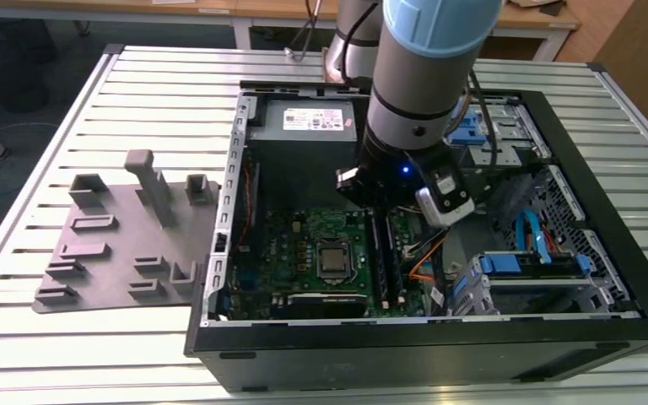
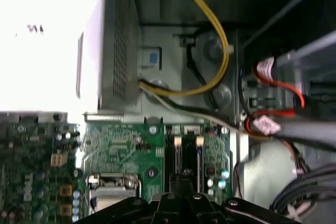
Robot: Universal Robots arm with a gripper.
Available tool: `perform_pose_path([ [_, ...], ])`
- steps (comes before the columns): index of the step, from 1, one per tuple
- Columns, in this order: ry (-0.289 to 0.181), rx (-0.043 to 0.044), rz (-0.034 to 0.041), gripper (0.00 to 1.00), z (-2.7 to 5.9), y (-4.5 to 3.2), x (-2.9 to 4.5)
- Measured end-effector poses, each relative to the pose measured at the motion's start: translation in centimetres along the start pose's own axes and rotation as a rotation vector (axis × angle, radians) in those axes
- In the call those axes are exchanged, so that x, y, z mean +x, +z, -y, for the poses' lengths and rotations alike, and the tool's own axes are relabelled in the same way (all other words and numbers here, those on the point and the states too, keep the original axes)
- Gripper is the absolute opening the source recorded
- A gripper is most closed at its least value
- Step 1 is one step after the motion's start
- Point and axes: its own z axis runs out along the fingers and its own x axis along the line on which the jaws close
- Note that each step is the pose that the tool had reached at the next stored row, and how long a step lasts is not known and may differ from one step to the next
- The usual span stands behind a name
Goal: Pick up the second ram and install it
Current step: 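Press down the second ram until it locks into place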
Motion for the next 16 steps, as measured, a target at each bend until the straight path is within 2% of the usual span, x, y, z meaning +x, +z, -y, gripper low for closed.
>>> perform_pose_path([
  [9,0.0,0.0084,0.0,0.07,2.82,-0.25,-0.04],
  [16,0.0,0.0087,0.0,0.07,5.47,-0.32,-0.05],
])
